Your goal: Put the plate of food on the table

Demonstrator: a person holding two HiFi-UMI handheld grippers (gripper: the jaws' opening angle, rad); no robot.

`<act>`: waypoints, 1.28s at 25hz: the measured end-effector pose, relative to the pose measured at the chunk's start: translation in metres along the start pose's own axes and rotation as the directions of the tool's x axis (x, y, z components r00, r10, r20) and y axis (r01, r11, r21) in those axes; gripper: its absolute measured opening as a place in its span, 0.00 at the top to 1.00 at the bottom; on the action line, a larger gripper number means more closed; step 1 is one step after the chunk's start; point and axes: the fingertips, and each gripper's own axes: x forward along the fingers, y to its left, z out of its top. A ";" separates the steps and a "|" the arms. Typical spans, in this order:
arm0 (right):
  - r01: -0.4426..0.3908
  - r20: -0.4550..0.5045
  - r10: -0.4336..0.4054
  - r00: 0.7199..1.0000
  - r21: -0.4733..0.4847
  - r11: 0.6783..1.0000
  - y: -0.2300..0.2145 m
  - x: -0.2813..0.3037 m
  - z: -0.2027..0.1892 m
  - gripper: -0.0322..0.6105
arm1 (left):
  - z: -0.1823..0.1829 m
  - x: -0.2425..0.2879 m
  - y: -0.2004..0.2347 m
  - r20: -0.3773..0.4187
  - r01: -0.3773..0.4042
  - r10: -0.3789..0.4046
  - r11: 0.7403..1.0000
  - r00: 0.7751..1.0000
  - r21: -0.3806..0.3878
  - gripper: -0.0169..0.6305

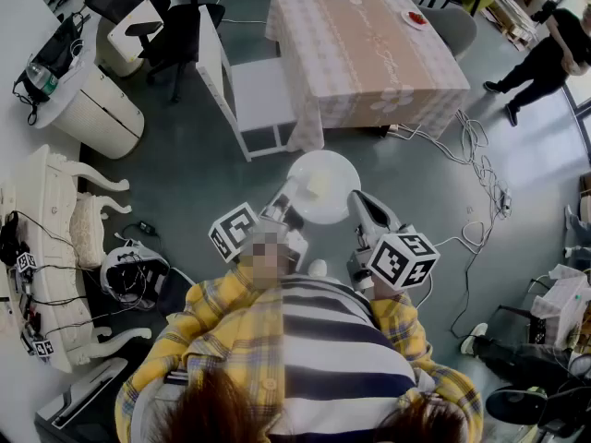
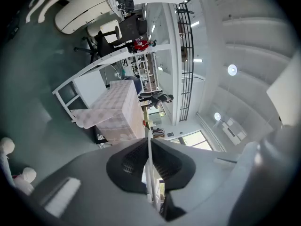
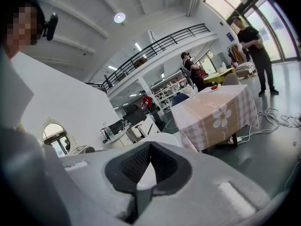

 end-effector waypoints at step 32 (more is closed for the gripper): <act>-0.019 -0.062 0.020 0.998 0.019 1.000 -0.046 -0.010 -0.001 0.95 | -0.039 0.030 0.006 0.025 -0.038 0.038 0.999 0.999 0.006 0.97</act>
